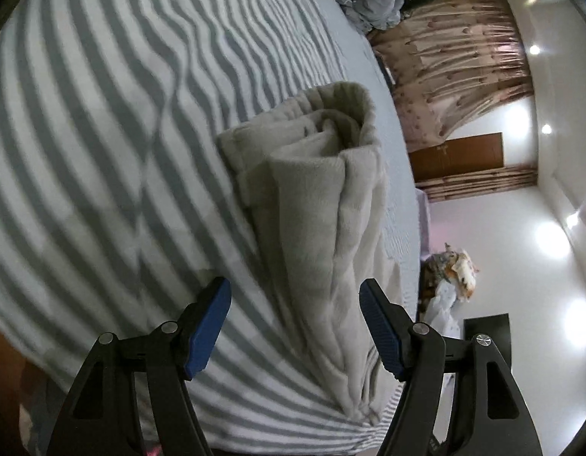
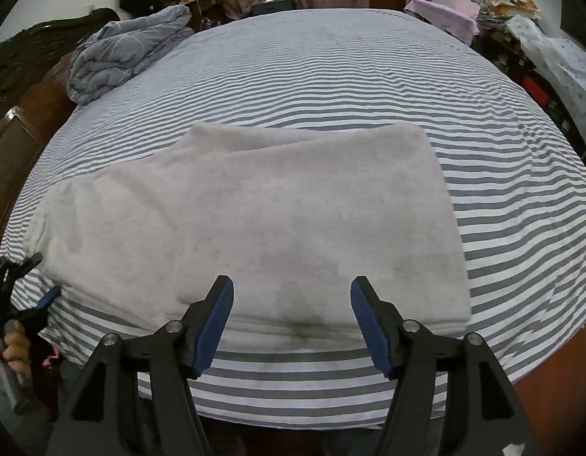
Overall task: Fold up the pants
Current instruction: 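Grasp the pants edge with the left gripper and lift it up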
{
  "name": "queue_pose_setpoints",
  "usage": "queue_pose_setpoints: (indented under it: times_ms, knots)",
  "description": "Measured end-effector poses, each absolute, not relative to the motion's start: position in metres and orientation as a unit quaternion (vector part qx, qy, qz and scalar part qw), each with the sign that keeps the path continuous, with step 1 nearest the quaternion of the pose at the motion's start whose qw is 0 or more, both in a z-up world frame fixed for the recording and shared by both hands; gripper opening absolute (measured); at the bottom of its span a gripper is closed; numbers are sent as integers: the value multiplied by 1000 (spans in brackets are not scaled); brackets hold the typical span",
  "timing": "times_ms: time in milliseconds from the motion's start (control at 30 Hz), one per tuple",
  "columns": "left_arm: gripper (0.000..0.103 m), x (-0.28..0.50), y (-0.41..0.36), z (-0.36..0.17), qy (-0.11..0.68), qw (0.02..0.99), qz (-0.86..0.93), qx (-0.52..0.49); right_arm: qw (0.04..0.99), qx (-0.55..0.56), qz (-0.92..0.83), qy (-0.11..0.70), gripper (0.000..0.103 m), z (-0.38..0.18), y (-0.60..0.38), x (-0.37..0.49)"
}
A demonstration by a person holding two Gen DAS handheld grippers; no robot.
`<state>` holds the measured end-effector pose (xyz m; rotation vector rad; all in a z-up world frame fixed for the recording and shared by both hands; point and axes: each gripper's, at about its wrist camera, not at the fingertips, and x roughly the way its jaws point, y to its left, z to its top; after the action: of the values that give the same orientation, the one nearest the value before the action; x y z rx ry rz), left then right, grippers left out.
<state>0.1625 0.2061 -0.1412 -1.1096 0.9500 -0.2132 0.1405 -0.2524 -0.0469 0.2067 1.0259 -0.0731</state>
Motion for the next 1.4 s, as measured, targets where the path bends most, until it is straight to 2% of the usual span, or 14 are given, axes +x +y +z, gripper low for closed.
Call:
queue_pose_setpoints:
  times_ms: [433,567,700,767,833,933,967,1233,1300,1333,1400]
  knots:
    - [70,219,210,-141,405,759,-122,-495,859,81,-36,503,62,-55,-230,156]
    - [78,231,206,-138,400,761,-121,-497,860,82,-33,503,62,-57,-224,162]
    - [77,230,198,-129,386,768,-130,-495,859,90,-30,503,62,-61,-221,164]
    - [67,219,200,-119,366,774,-151,-495,858,92,-24,505,62,-63,-219,164]
    - [64,219,198,-114,353,787,-170,-477,856,89,-26,508,62,-67,-218,165]
    - [63,225,194,-129,381,785,-159,-461,855,98,-25,508,62,-69,-220,166]
    - [60,226,195,-135,388,781,-154,-465,854,101,-26,509,62,-70,-221,165]
    - [59,233,188,-133,384,794,-132,-452,851,110,-24,512,62,-78,-226,166]
    - [48,236,181,-128,391,807,-111,-428,853,109,-27,509,62,-78,-227,166]
    - [36,238,177,-127,396,816,-99,-408,854,106,-29,508,62,-78,-228,166]
    - [33,239,173,-126,398,824,-92,-393,854,100,-35,509,62,-80,-230,166]
